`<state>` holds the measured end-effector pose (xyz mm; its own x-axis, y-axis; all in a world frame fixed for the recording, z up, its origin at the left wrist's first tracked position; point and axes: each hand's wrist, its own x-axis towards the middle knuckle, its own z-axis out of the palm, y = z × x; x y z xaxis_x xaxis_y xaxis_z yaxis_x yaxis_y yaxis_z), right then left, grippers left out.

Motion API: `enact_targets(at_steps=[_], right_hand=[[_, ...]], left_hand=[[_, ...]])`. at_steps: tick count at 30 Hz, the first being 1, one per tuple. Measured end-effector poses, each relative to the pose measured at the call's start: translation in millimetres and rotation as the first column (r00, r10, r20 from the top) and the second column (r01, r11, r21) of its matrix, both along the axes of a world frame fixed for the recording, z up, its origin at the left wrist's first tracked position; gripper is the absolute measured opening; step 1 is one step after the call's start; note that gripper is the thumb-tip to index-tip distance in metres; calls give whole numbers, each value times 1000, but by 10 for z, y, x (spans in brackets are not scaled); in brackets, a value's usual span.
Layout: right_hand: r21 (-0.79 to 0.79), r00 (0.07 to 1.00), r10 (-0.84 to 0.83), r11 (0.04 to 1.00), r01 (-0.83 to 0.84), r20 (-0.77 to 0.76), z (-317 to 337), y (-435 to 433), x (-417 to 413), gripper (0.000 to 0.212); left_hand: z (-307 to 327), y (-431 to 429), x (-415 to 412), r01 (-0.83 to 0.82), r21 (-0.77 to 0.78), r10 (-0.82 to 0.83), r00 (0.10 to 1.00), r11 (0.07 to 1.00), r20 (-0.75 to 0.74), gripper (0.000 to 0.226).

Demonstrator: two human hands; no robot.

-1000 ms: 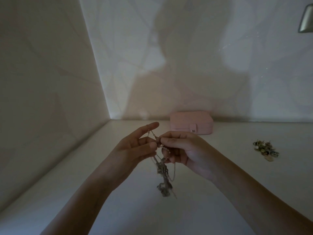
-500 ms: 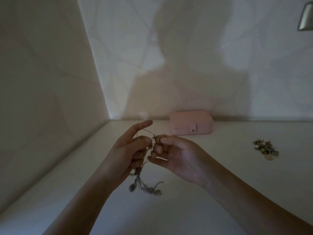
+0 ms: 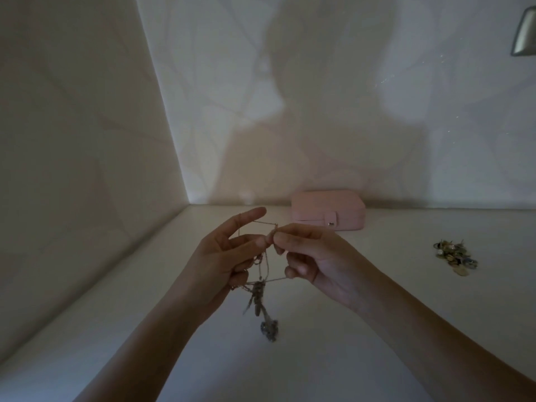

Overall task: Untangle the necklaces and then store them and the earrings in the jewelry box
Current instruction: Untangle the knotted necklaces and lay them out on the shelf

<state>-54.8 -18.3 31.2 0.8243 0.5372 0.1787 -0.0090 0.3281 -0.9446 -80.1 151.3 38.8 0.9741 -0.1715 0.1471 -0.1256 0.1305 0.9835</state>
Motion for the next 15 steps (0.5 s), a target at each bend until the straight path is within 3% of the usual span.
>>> enact_targets(at_steps=[4,10,12,15], right_hand=[[-41,1000,-22,999,22,19,-3,-4,1,8],[-182,992,-69,979,88,107,-6,-11,-2,17],[-115,992,-97,988,105,79,-1,-5,23,18],[84,992,-57,994,67,-116,6,2,37,17]], left_hand=[[17,22,4,-4,-22,5,999,1000,40,57],[-12,19,-13,115,-64,-113,993,991,25,50],[-3,35,-8,88,-12,-88,996,996,21,45],[19,63,0,66,-16,-66,998,998,0,42]])
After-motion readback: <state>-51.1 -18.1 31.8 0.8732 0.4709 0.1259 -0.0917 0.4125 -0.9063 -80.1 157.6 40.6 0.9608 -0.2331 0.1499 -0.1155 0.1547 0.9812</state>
